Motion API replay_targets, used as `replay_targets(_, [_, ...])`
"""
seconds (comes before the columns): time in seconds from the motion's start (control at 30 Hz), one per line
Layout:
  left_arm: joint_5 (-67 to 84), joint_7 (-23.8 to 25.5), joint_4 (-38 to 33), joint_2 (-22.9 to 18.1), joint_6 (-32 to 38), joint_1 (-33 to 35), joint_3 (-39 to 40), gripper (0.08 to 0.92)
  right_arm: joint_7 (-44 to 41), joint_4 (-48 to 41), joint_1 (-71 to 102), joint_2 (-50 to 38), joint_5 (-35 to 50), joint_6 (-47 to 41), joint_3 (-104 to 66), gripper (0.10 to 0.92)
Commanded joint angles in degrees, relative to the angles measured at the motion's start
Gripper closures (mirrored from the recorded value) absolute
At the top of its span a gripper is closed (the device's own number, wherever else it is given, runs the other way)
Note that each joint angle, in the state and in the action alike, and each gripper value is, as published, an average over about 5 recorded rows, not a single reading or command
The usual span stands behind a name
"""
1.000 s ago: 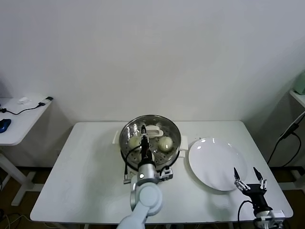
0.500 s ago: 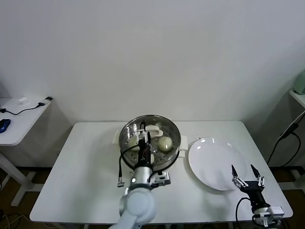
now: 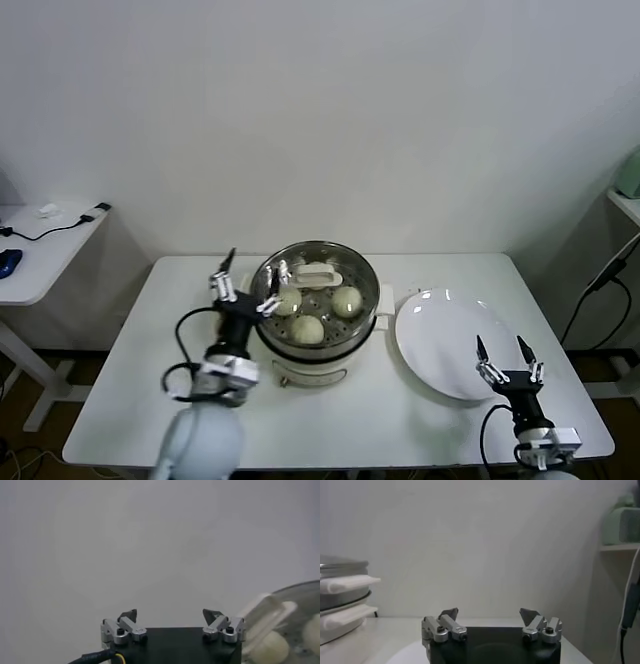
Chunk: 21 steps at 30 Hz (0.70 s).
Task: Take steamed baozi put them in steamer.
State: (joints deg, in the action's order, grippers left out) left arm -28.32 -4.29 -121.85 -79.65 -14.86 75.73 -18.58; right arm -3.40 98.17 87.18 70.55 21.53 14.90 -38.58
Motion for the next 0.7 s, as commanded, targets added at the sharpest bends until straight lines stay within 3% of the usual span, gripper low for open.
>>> replay_targets(0.03, [56.0,5.1,13.6,10.1,18.8,8.7,-23.8,0.177,1.3,-0.9,-0.9,1.8,-1.1,3.0,0.8,0.203])
replay_targets(0.27, [53.2,5.9,20.4,8.4,23.3,9.8,-21.6,0.177,1.3,-1.5,-0.8,2.1,-1.3,2.8,0.5,0.203])
replay_targets(0.7, [51.5,6.0,21.3,7.3,26.3,10.7,-19.9,0.177,1.2,-2.2,-0.5,2.0,-1.3,2.7,0.5,0.203])
